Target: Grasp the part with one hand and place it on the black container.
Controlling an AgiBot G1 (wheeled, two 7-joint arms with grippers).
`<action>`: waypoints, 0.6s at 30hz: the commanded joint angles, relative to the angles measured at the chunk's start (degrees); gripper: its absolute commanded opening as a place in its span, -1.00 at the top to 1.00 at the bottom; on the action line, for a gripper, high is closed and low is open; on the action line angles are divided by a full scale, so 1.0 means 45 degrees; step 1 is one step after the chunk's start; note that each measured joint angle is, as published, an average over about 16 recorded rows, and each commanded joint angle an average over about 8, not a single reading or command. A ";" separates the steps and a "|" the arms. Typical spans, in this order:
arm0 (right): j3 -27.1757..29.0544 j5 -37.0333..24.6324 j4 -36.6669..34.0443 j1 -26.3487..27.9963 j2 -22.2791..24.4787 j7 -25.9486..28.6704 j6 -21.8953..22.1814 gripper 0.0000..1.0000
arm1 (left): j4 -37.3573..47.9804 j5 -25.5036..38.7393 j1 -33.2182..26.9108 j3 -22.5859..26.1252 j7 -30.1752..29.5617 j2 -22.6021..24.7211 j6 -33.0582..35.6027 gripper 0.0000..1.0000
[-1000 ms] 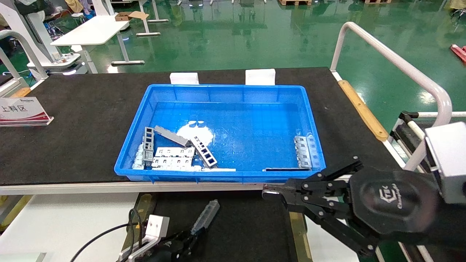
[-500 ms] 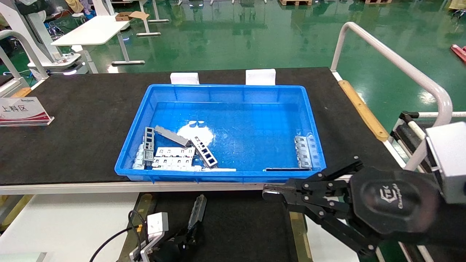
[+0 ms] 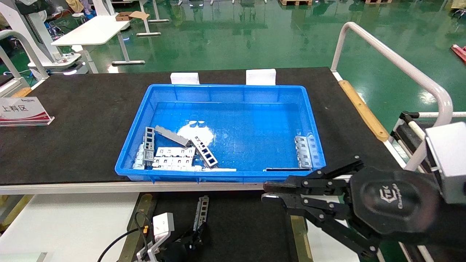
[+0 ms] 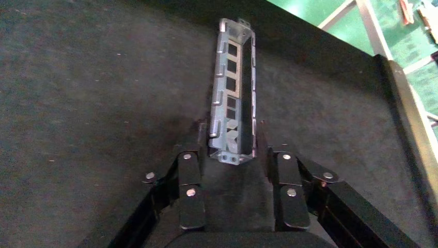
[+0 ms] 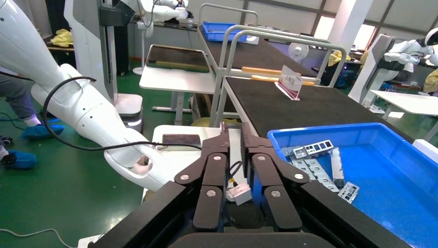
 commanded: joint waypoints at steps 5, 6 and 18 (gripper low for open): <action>-0.0002 0.0001 0.0000 0.0000 0.0001 -0.0001 0.0001 -1.00 | -0.0437 -0.0058 0.0013 0.0062 0.0044 -0.0224 -0.0006 -1.00; -0.0002 0.0001 0.0000 0.0001 0.0001 -0.0001 0.0001 -1.00 | -0.0585 -0.0018 0.0046 0.0061 0.0077 -0.0370 0.0066 -1.00; -0.0006 0.0004 0.0000 0.0001 0.0002 -0.0003 0.0002 -1.00 | -0.2083 0.0908 0.0642 -0.0136 0.0731 -0.2924 0.3229 -1.00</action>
